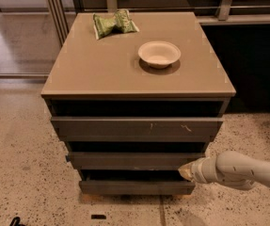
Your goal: Close middle drawer
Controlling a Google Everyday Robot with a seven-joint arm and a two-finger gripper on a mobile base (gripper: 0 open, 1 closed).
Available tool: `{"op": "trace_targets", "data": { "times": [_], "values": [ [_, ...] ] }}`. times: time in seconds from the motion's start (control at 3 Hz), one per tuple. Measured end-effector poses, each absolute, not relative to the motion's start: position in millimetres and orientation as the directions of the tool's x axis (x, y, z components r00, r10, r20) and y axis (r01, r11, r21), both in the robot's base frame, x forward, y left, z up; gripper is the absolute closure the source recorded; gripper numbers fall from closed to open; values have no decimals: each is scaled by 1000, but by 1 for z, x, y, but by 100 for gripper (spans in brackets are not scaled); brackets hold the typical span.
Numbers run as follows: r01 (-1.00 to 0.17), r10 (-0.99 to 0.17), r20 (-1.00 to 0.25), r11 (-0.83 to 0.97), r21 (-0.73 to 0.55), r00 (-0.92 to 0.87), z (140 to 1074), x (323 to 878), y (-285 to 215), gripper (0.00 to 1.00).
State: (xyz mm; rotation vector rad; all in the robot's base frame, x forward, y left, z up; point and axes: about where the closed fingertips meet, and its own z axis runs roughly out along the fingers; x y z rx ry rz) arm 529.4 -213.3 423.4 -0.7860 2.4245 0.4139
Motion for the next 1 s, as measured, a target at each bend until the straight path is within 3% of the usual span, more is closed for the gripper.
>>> {"op": "trace_targets", "data": {
  "times": [1.0],
  "values": [
    [-613, -443, -588, 781, 117, -676, 423, 529, -213, 11]
  ]
}}
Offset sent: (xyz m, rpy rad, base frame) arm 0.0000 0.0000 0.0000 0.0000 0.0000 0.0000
